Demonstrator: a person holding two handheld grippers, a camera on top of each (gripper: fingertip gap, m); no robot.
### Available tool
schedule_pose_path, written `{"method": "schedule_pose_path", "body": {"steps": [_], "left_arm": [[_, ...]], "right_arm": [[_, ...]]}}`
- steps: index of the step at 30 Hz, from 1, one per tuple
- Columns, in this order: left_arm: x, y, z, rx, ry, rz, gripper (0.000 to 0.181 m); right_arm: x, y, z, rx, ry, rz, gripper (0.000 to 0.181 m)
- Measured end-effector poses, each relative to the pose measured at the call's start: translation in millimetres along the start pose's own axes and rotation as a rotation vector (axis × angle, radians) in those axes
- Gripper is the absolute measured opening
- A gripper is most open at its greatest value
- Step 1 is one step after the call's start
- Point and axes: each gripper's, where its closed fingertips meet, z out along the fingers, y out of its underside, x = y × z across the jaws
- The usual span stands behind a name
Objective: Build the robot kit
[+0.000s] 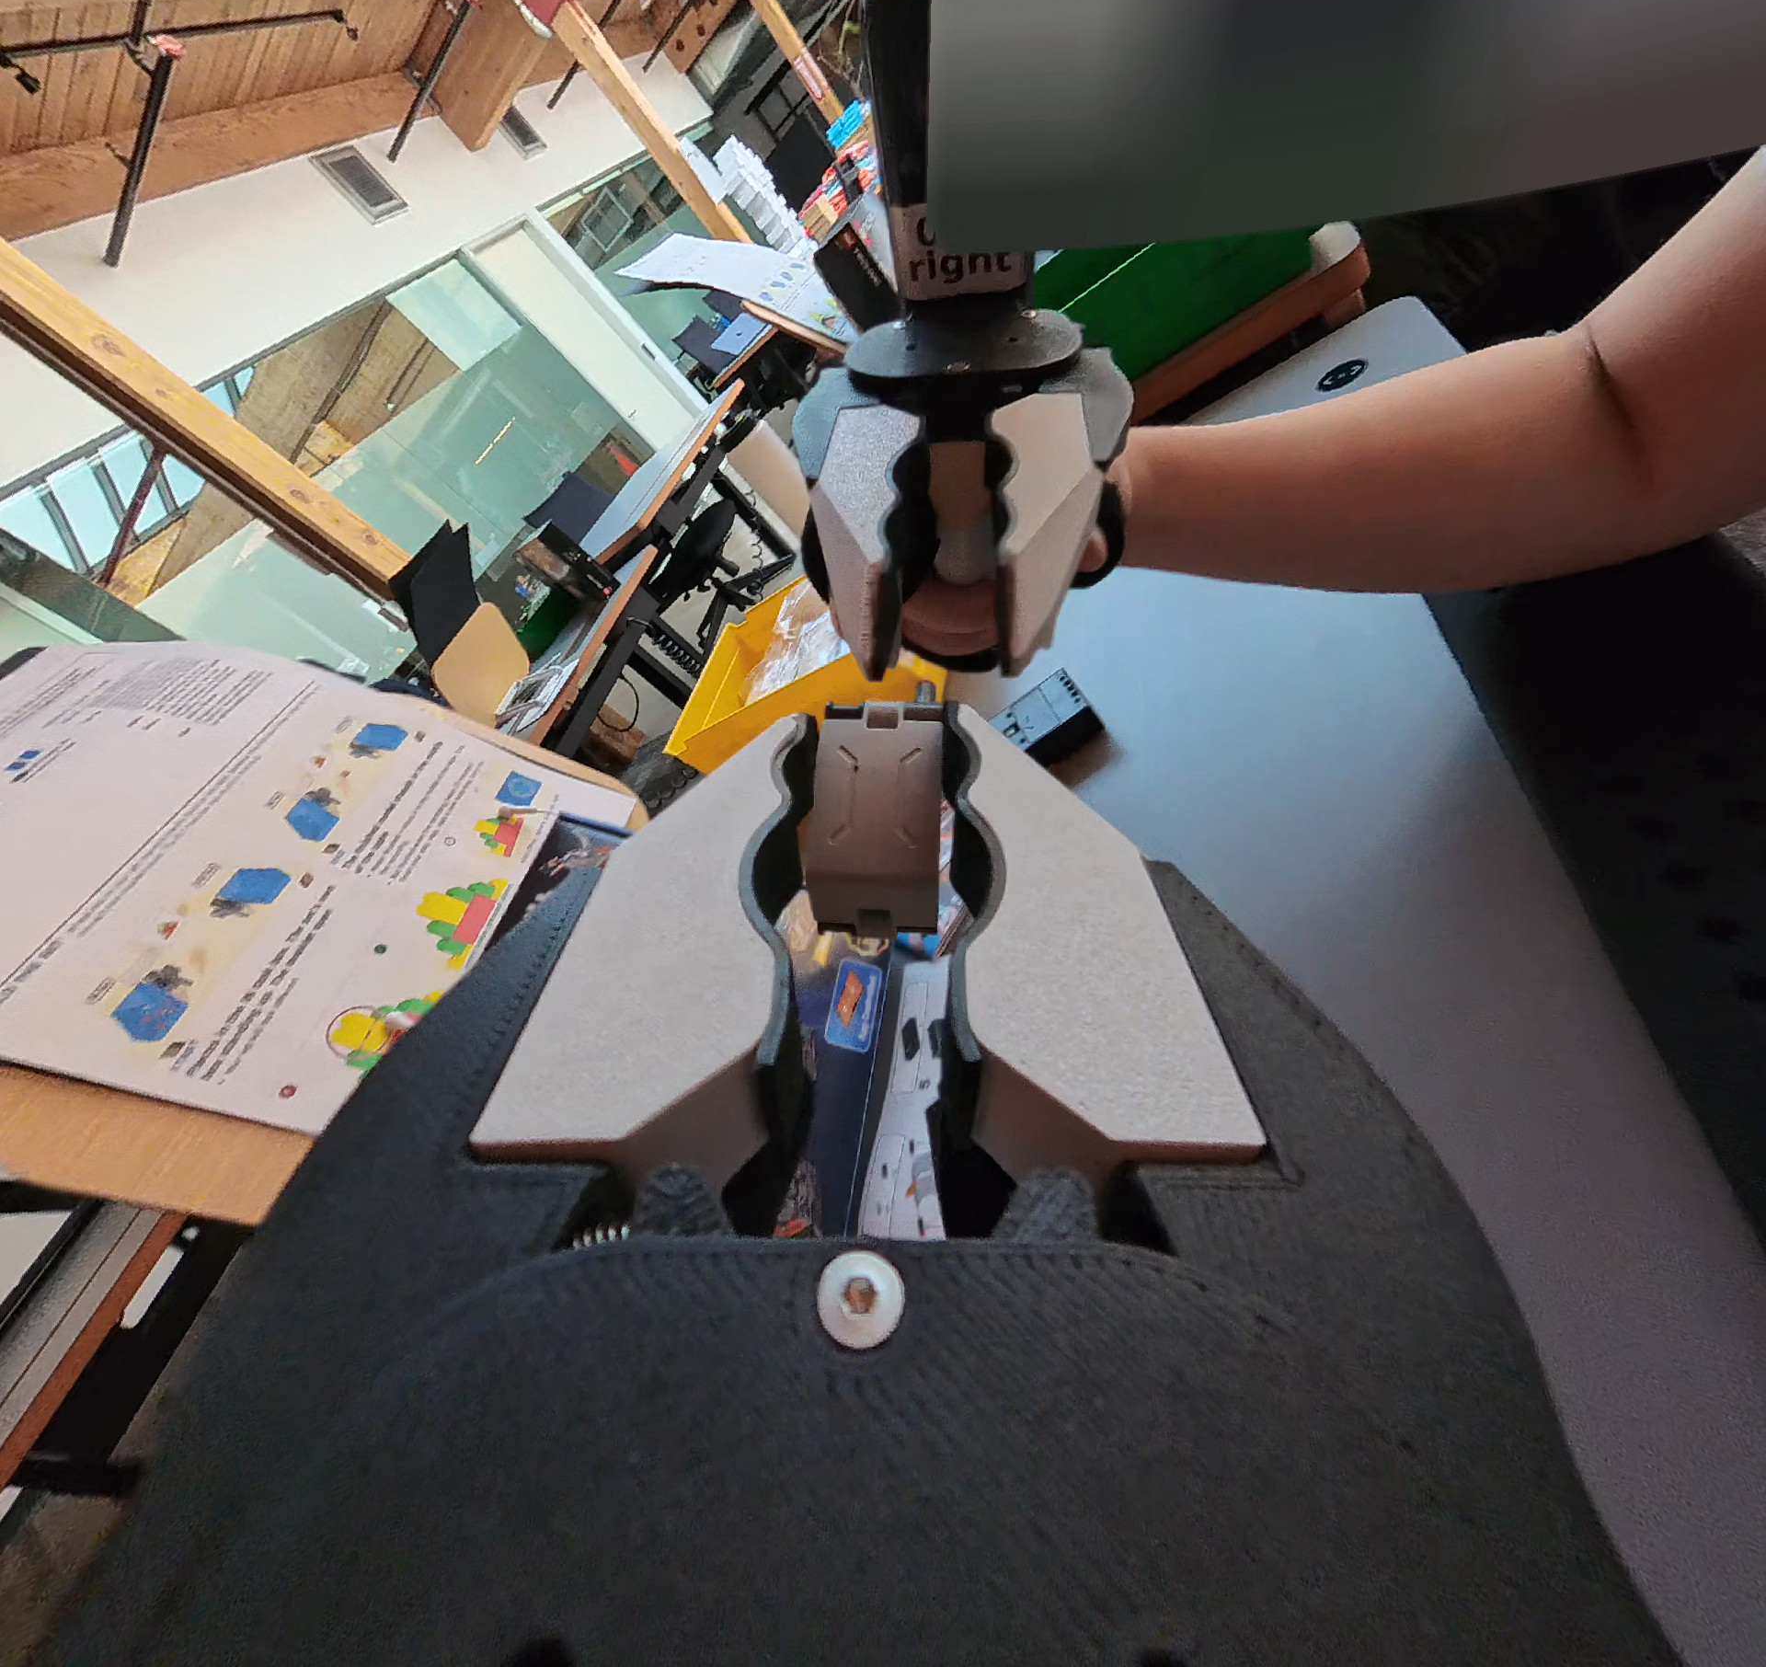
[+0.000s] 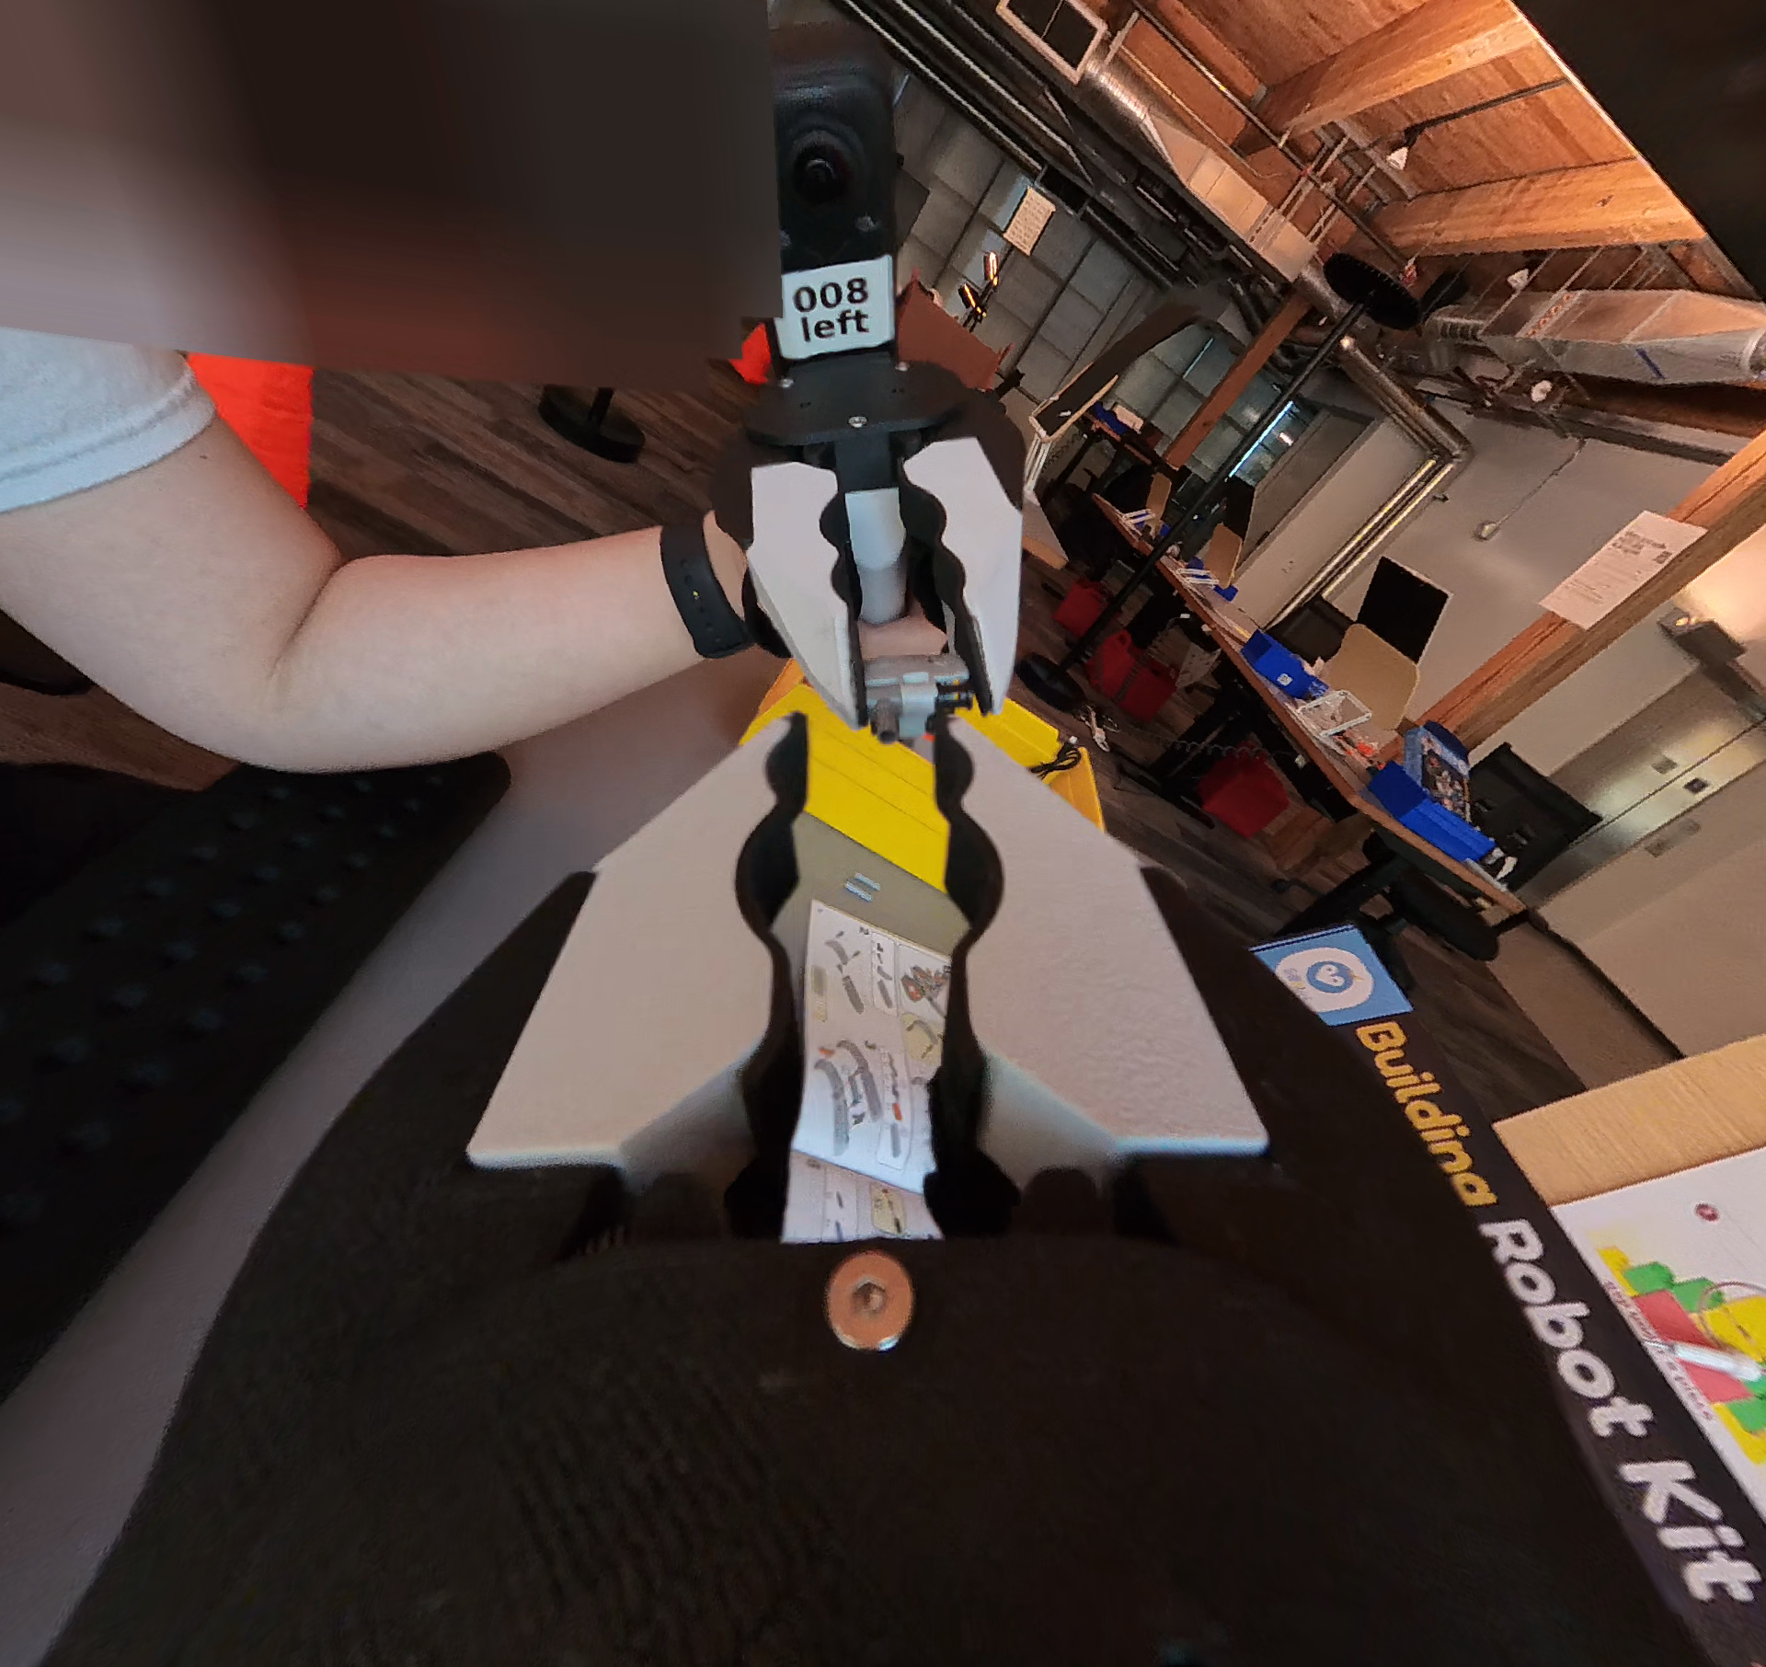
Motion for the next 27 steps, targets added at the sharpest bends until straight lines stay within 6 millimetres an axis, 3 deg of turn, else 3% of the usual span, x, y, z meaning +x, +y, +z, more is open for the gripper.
{"method": "schedule_pose_path", "body": {"steps": [2, 4, 8, 11, 14, 20, 27], "left_arm": [[-6, 2, -11, -0.017, -0.033, -0.004, 0.024], [-15, 1, -27, -0.015, -0.077, -0.013, 0.025], [-27, 8, -54, -0.076, -0.168, -0.008, 0.024], [-31, 9, -67, -0.092, -0.206, -0.006, 0.025], [-31, 4, -75, -0.061, -0.213, -0.012, 0.025], [-30, 3, -78, -0.051, -0.202, -0.016, 0.025], [-29, 12, -70, -0.095, -0.181, -0.017, 0.025]], "right_arm": [[-2, 9, 0, -0.038, -0.028, 0.044, 0.032], [-13, 36, 3, -0.164, -0.101, 0.074, 0.024], [-56, 117, 23, -0.501, -0.289, 0.126, 0.022], [-95, 153, 51, -0.545, -0.429, 0.174, 0.030], [-124, 187, 63, -0.619, -0.507, 0.116, 0.035], [-135, 200, 77, -0.594, -0.515, 0.141, 0.041], [-144, 225, 79, -0.707, -0.524, 0.168, 0.037]]}}
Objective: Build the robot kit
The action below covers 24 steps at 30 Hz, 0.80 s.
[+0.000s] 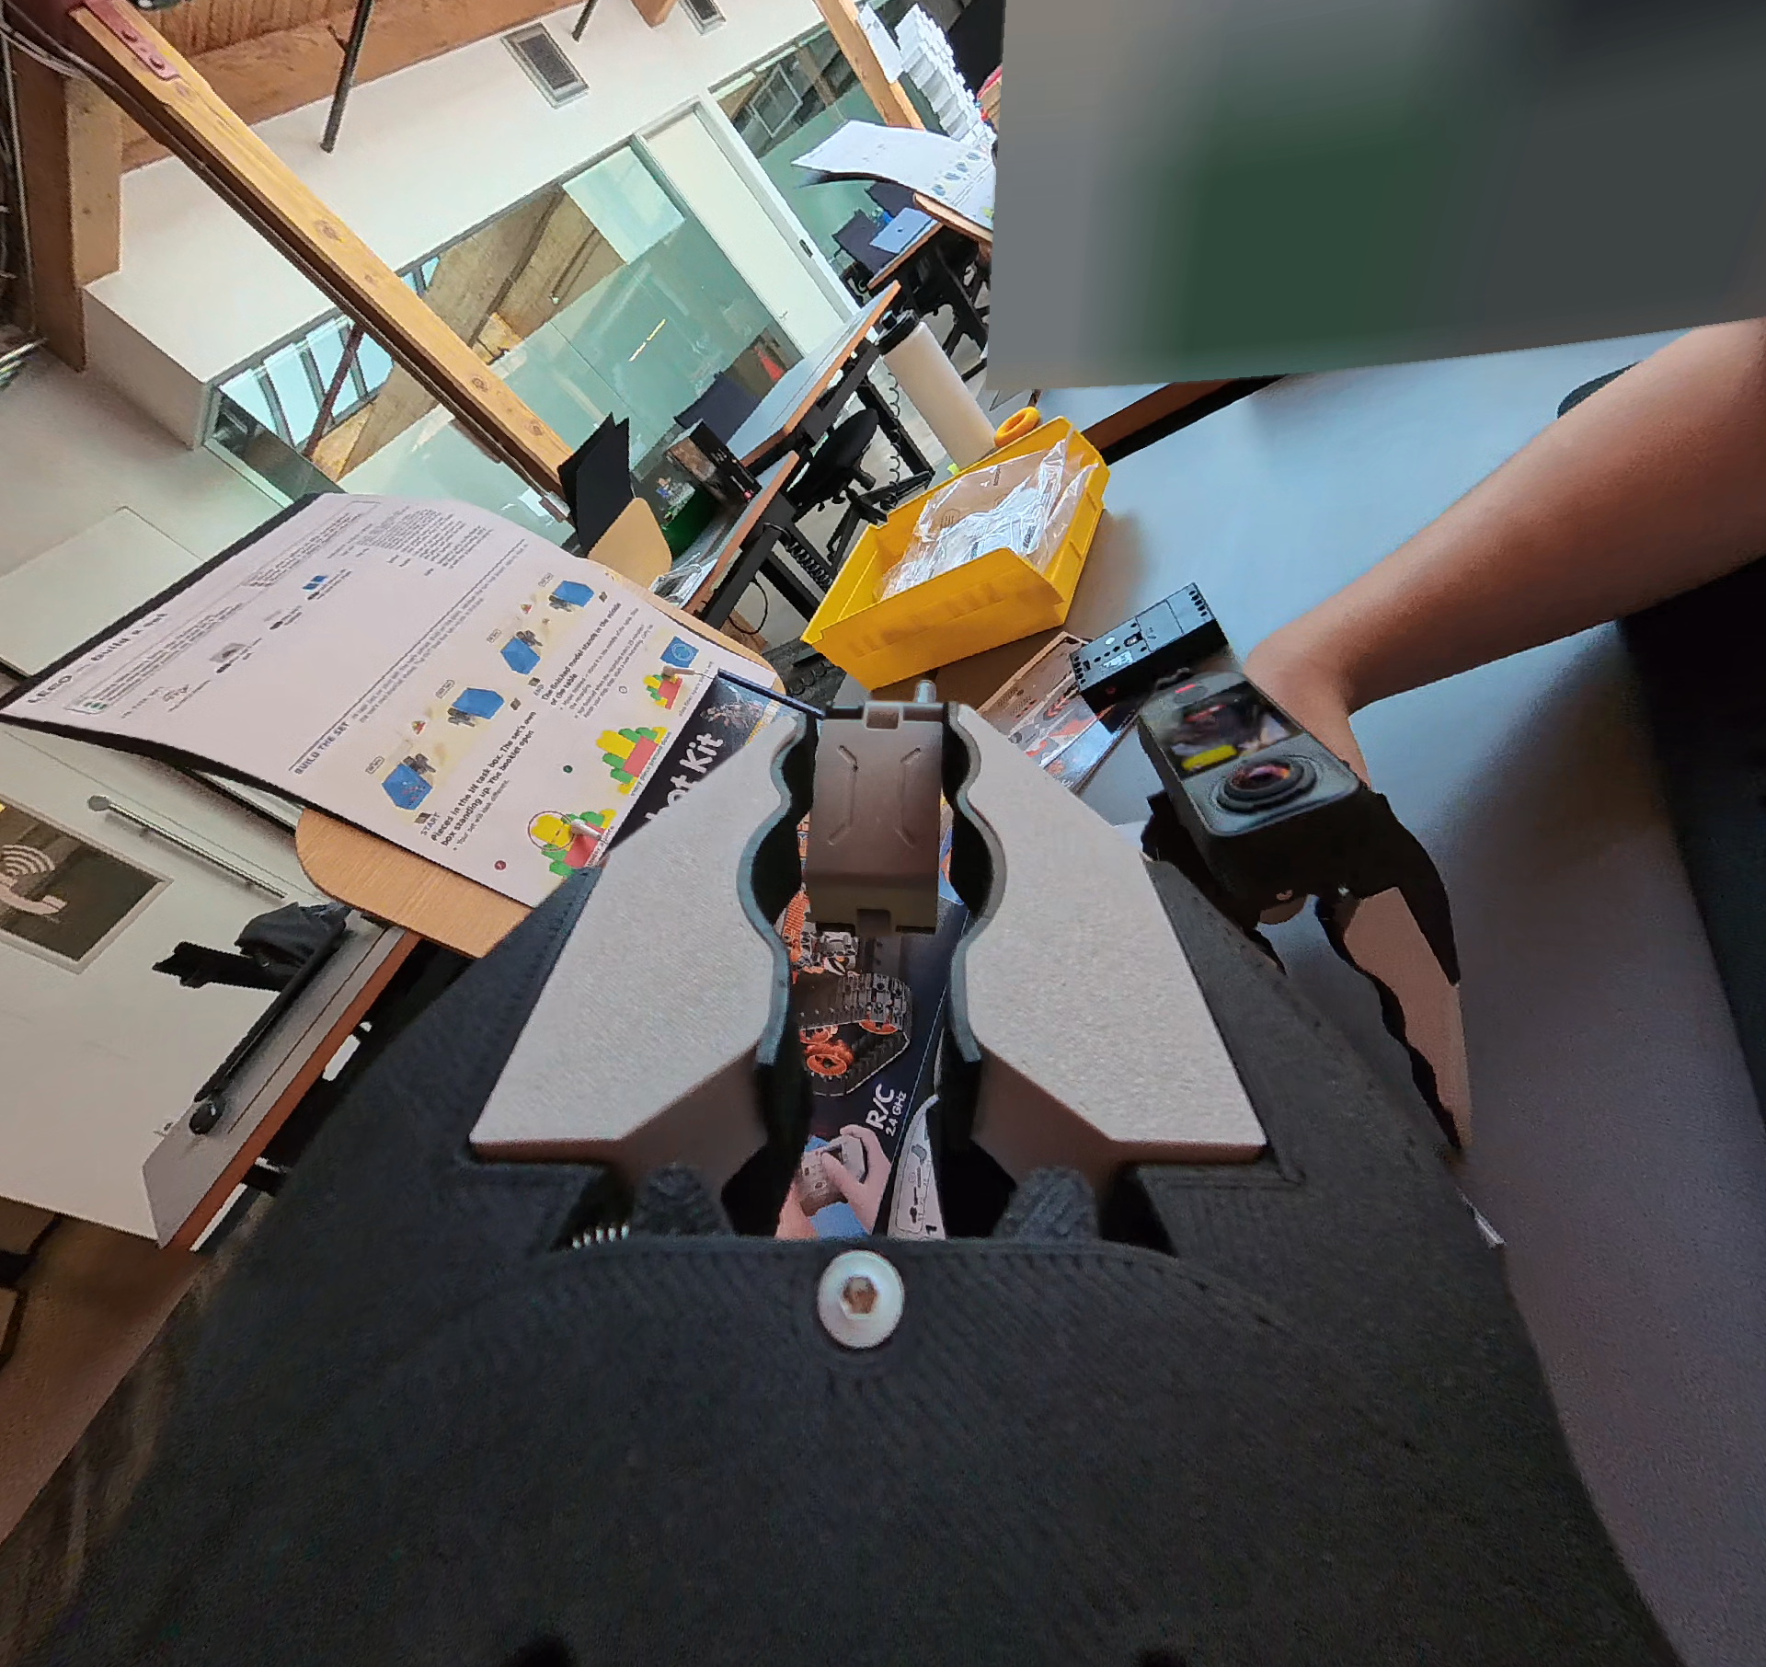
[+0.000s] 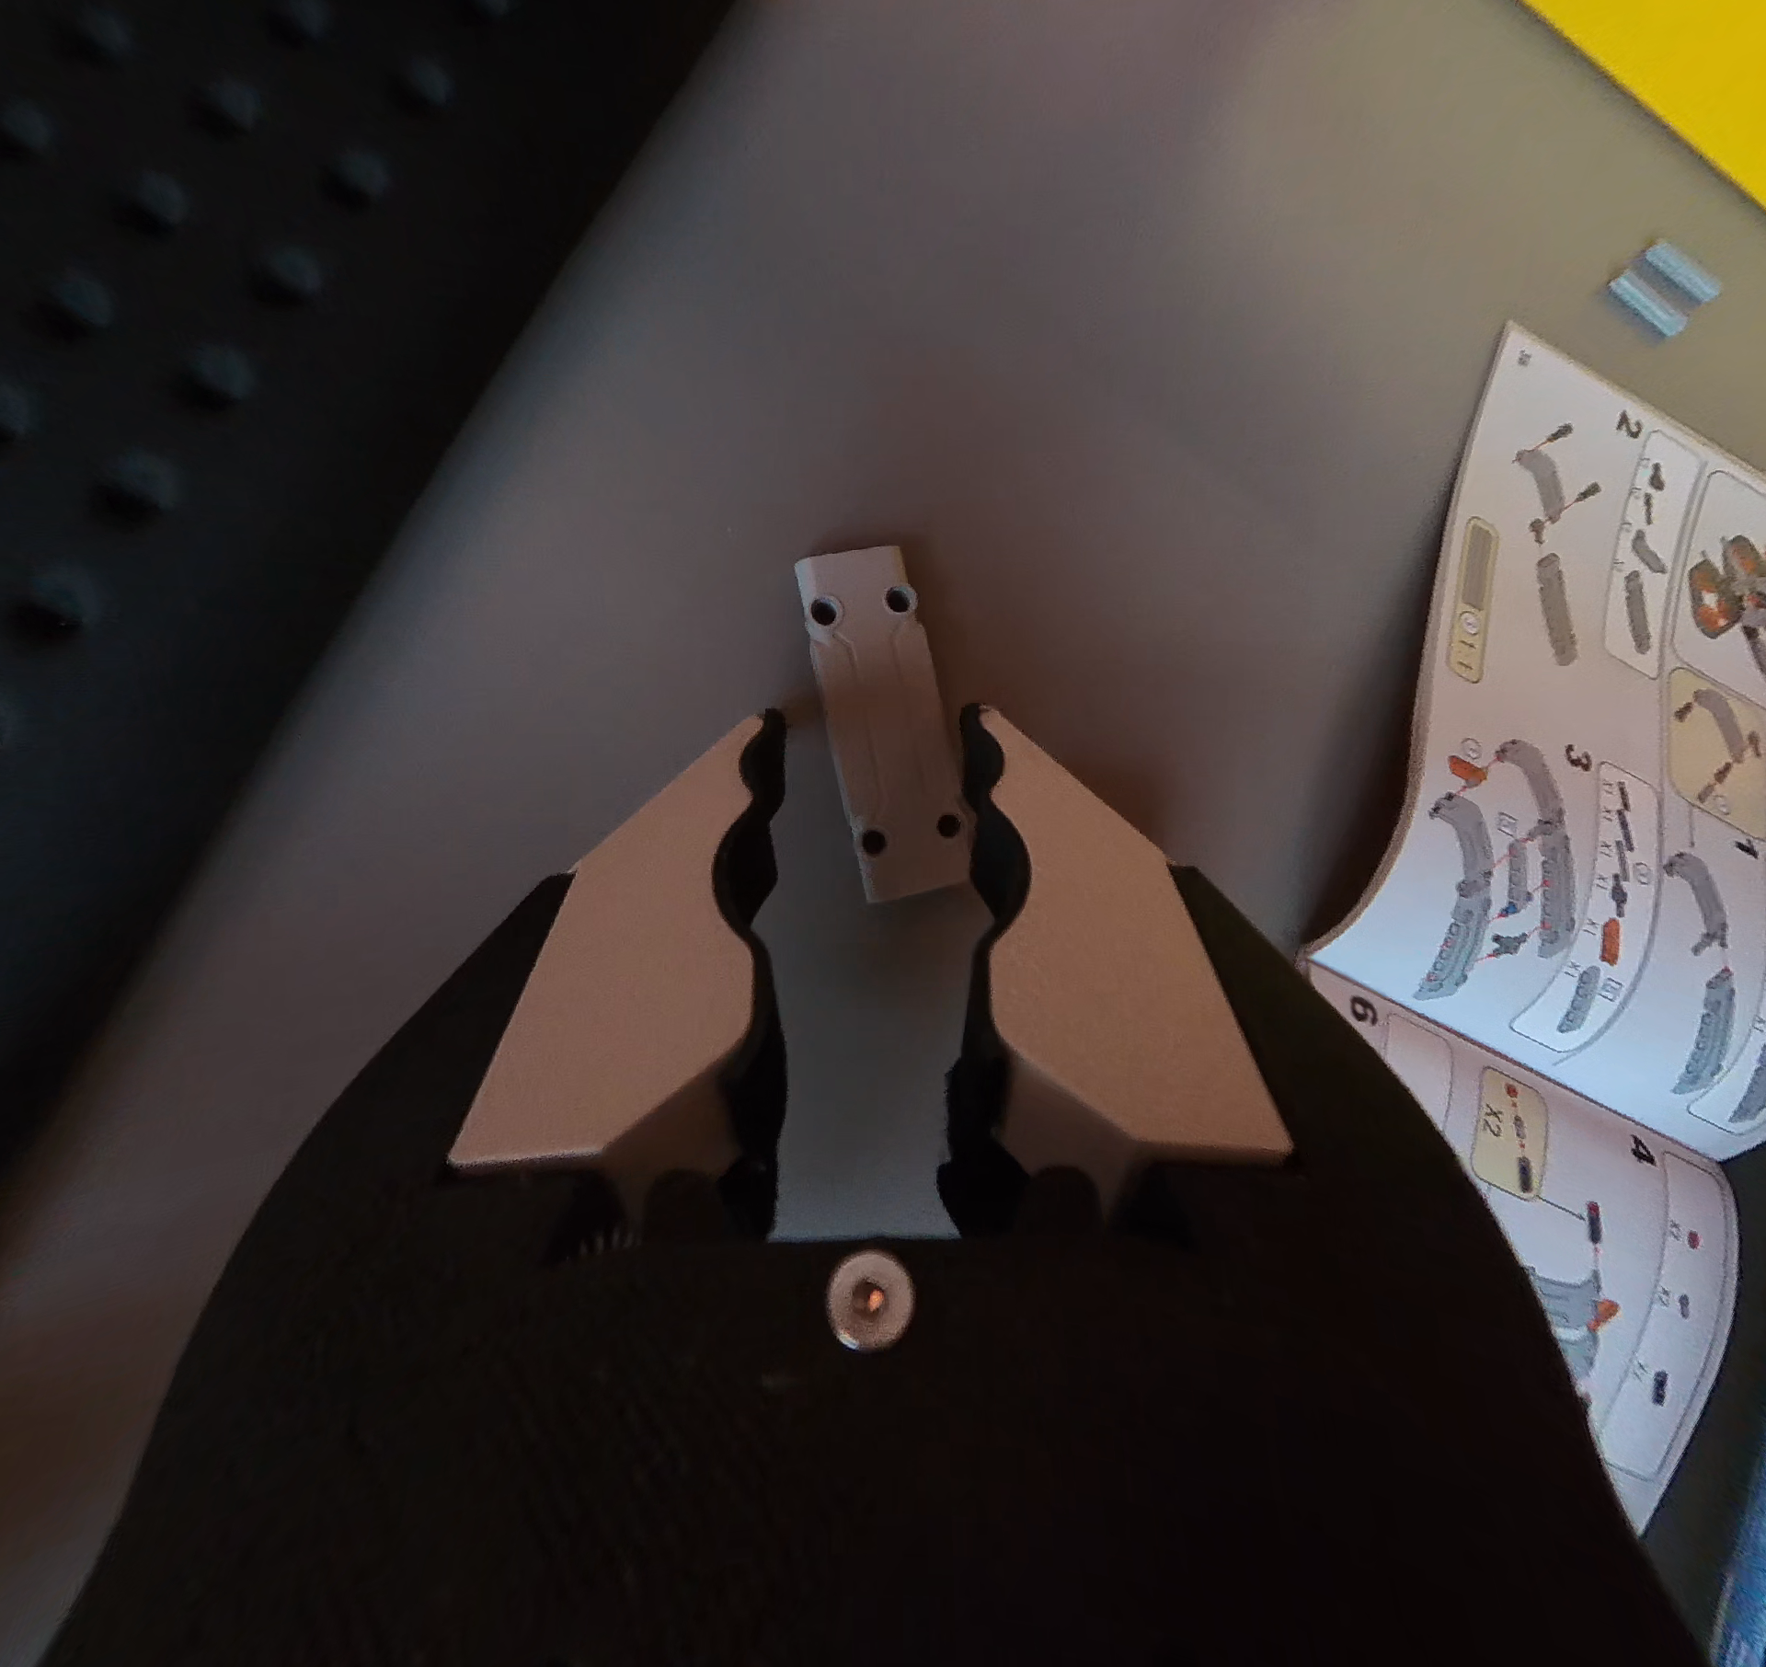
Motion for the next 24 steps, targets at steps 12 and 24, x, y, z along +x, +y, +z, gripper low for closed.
{"method": "schedule_pose_path", "body": {"steps": [12, 24], "left_arm": [[2, 8, 0, -0.032, 0.016, -0.015, 0.025], [-1, 4, -10, -0.006, 0.002, -0.028, 0.025]], "right_arm": [[-3, -1, 5, 0.042, -0.076, 0.133, 0.028], [21, -99, -160, 0.971, -0.302, 0.365, 0.024]]}}
